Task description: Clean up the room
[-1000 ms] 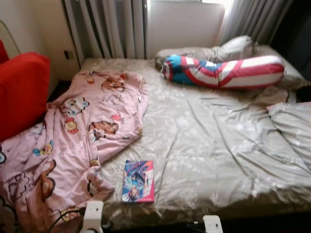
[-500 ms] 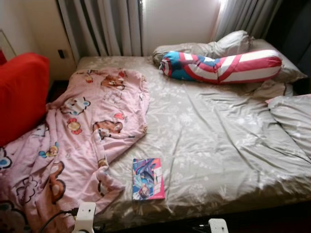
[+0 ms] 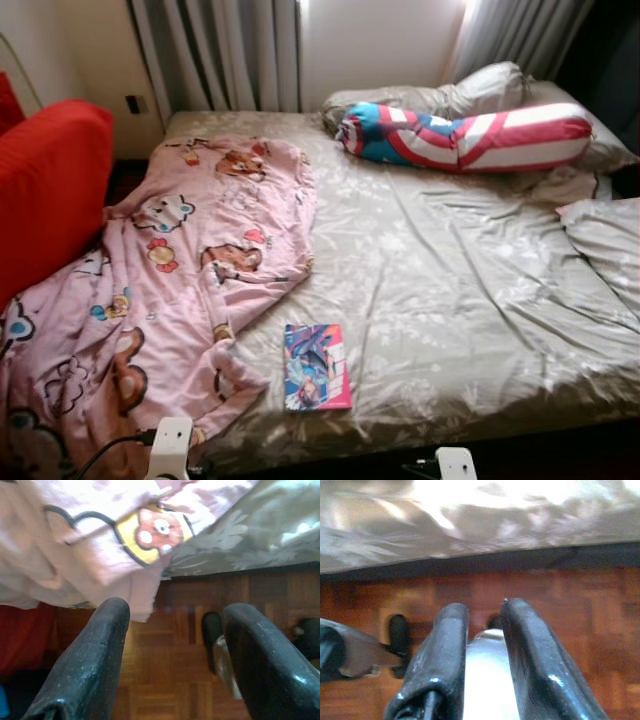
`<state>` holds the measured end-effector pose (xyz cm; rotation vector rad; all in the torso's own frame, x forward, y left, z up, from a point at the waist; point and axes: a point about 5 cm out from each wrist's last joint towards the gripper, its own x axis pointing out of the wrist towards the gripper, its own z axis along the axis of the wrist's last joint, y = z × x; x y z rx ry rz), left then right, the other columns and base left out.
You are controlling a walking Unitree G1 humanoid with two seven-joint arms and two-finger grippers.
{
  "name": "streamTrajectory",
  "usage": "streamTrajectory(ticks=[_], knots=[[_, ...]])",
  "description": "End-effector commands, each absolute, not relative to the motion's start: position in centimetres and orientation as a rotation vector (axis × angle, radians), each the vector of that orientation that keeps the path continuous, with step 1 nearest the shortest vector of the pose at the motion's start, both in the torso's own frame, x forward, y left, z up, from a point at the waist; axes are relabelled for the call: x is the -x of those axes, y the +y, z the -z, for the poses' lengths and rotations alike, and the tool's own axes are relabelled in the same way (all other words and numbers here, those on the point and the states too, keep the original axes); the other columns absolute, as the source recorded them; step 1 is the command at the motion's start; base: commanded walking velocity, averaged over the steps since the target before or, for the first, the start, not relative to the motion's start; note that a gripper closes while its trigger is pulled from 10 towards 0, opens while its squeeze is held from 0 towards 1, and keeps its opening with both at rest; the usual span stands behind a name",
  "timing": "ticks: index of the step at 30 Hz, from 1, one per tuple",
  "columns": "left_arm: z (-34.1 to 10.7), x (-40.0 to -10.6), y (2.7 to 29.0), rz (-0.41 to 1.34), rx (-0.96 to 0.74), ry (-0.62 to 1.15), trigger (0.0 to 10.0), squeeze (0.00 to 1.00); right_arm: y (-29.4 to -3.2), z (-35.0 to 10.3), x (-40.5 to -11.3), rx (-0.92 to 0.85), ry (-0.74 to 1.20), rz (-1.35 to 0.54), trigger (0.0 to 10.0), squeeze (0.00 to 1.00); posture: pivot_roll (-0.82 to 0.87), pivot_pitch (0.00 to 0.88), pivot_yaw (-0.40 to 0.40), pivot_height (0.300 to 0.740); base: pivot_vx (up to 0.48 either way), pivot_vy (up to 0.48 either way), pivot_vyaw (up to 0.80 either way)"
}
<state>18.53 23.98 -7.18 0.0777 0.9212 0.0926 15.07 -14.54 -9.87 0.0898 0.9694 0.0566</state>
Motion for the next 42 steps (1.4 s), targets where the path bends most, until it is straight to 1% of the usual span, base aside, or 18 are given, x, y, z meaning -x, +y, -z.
streamTrajectory(ticks=[1,4,6,11,15,19,21,28,30,31,32,33,37,39,42], knots=[[7.3,-19.1,22.7,-0.068,-0.071,0.918,10.0,0.00,-15.4,10.0,-14.8,-0.082,0.979,-0.036,10.0,0.00,-0.04,0.029,-0.042,0.740,0.000,0.319,0.00],[7.3,-19.4,21.7,-0.055,-0.072,0.913,10.0,0.00,-15.3,10.0,-14.8,-0.082,0.979,-0.037,10.0,0.00,-0.04,0.030,-0.041,0.740,0.000,0.099,0.00],[7.4,-19.8,20.6,-0.040,-0.071,0.905,10.0,0.00,-15.3,10.0,-14.8,-0.082,0.979,-0.037,10.0,0.00,-0.04,0.030,-0.041,0.740,0.000,0.000,0.00],[7.3,-20.1,19.8,-0.029,-0.061,0.893,10.0,0.00,-15.3,10.0,-14.8,-0.083,0.978,-0.037,10.0,0.00,-0.04,0.034,-0.041,0.740,0.000,0.000,0.00],[7.4,-20.0,19.9,-0.030,-0.067,0.898,10.0,0.00,-15.3,10.0,-14.8,-0.084,0.978,-0.037,10.0,0.00,-0.03,0.035,-0.041,0.740,0.000,0.000,0.00],[7.3,-19.6,21.1,-0.043,-0.064,0.895,10.0,0.00,-15.3,9.9,-14.9,-0.084,0.977,-0.039,10.0,0.00,-0.03,0.033,-0.041,0.740,0.000,0.000,0.00],[7.1,-19.4,22.4,-0.053,-0.067,0.893,10.0,0.00,-15.3,9.9,-14.9,-0.085,0.976,-0.039,10.0,0.00,-0.03,0.029,-0.041,0.740,0.000,0.000,0.00],[6.9,-19.2,23.6,-0.063,-0.072,0.893,10.0,0.00,-15.3,9.9,-14.9,-0.084,0.976,-0.039,10.0,0.00,-0.03,0.022,-0.040,0.740,0.000,0.000,0.00],[6.9,-19.3,23.3,-0.059,-0.071,0.890,10.0,0.00,-15.3,9.9,-14.9,-0.083,0.976,-0.040,10.0,0.00,-0.03,0.019,-0.040,0.740,0.122,0.000,0.00],[6.9,-19.9,22.2,-0.047,-0.069,0.884,10.0,0.00,-15.3,9.9,-14.9,-0.078,0.976,-0.045,10.0,0.00,-0.03,0.013,-0.038,0.740,0.247,0.000,0.00],[6.9,-19.9,22.2,-0.047,-0.069,0.884,10.0,0.00,-15.3,9.9,-14.9,-0.078,0.976,-0.045,10.0,0.00,-0.03,0.013,-0.038,0.740,0.247,0.000,0.00],[6.9,-20.1,21.7,-0.039,-0.067,0.882,10.0,0.00,-15.2,9.9,-14.9,-0.071,0.976,-0.052,10.0,0.00,-0.03,0.013,-0.038,0.740,0.247,0.000,0.00],[6.9,-20.2,21.4,-0.035,-0.067,0.881,10.0,0.00,-15.2,9.9,-14.9,-0.065,0.976,-0.057,10.0,0.00,-0.03,0.013,-0.038,0.740,0.247,0.000,0.00],[6.9,-20.3,21.1,-0.030,-0.065,0.879,10.0,0.00,-15.2,9.9,-14.9,-0.067,0.974,-0.057,10.0,0.00,-0.03,0.007,-0.037,0.740,0.251,0.000,0.80],[6.9,-20.4,20.9,-0.028,-0.064,0.877,10.0,0.00,-15.3,9.9,-14.9,-0.070,0.974,-0.053,10.0,0.00,-0.03,0.007,-0.038,0.740,0.251,0.000,0.00]])
